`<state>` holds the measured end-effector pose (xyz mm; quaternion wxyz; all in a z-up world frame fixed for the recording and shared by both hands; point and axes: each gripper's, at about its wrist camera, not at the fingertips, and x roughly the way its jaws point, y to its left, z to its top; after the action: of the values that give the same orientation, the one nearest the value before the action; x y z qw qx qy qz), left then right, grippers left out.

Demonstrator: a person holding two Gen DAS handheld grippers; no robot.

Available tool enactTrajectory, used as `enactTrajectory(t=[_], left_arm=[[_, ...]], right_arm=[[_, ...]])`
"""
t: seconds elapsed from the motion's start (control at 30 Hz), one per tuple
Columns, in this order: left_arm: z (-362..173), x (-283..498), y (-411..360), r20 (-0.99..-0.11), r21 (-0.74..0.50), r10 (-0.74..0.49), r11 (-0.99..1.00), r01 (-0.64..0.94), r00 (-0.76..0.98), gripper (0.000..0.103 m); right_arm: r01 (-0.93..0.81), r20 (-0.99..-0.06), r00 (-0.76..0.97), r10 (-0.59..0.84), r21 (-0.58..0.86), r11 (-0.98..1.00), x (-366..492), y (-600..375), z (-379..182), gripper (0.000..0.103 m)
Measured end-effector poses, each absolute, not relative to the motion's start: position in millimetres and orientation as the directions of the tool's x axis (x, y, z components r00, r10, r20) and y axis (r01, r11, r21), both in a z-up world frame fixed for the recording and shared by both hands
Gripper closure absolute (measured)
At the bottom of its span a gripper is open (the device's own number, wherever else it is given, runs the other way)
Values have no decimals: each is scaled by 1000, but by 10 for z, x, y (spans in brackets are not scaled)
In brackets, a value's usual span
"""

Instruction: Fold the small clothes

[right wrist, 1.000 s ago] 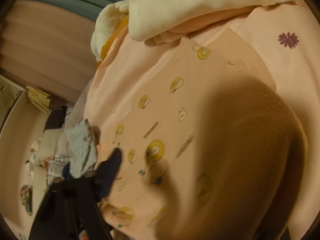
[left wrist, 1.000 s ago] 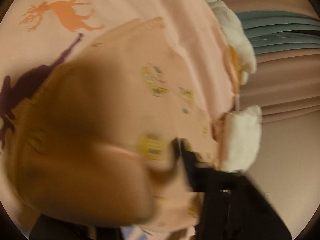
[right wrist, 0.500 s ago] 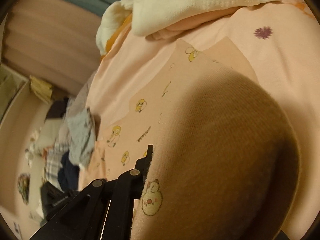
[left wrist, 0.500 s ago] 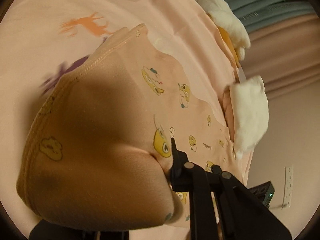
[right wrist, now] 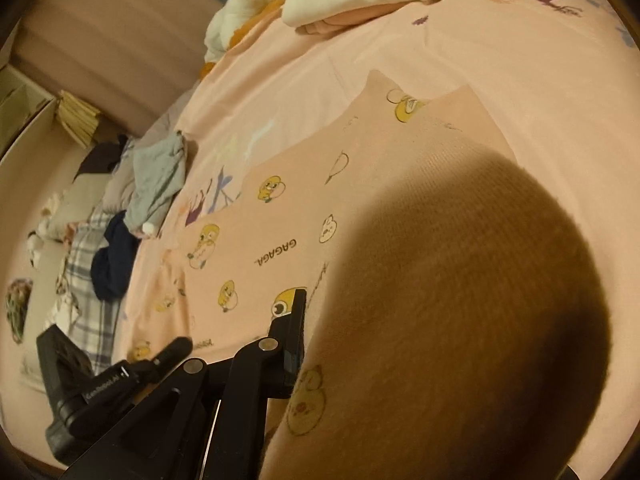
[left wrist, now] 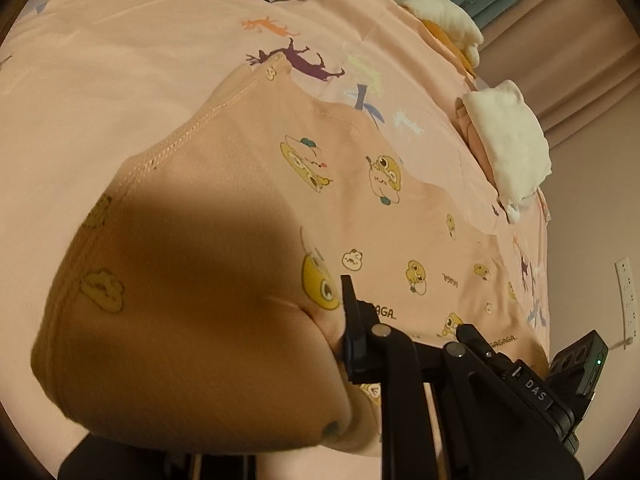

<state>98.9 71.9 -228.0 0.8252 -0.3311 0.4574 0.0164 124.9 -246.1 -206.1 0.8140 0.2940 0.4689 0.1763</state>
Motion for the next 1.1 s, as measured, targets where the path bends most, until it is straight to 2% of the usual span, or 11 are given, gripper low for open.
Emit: enactTrajectory(t=[0.07, 0.23, 0.5, 0.6, 0.63, 0.7, 0.73, 0.83, 0.9, 1.1], left_arm=[[-2311, 926, 725, -749, -544, -280, 778, -316, 600, 84], [-2376, 791, 827, -696, -613, -319, 730, -301, 643, 79], [-2354, 550, 932, -681, -624, -325, 726, -289, 656, 77], [-2308, 416, 932, -711, -560, -263, 774, -298, 653, 77], [-2290, 369, 922, -730, -512, -228, 807, -294, 644, 80], [-2281, 227, 924, -738, -424, -159, 865, -268, 655, 78], [-2293, 157, 939, -735, -391, -126, 881, -265, 666, 80], [-2342, 141, 1024, -737, -413, -132, 864, -287, 662, 85], [-2336, 121, 1016, -742, -384, -112, 879, -282, 660, 89], [-2345, 25, 1001, -751, -313, -61, 910, -272, 658, 91]], right_arm=[[-12, -678, 511, 529, 610, 792, 1215, -2451, -2058, 91], [-26, -656, 550, 517, 605, 795, 1066, -2529, -2099, 91], [-12, -637, 568, 520, 626, 780, 869, -2623, -2128, 91], [-5, -627, 576, 524, 639, 769, 788, -2687, -2144, 91], [2, -624, 571, 533, 650, 760, 774, -2702, -2158, 91], [2, -623, 575, 531, 650, 760, 721, -2736, -2155, 91], [-6, -628, 582, 517, 632, 775, 696, -2733, -2139, 91], [-24, -664, 596, 452, 548, 836, 615, -2675, -2080, 91], [-17, -675, 602, 426, 522, 853, 584, -2668, -2069, 91], [-13, -696, 617, 366, 456, 890, 459, -2693, -2089, 93]])
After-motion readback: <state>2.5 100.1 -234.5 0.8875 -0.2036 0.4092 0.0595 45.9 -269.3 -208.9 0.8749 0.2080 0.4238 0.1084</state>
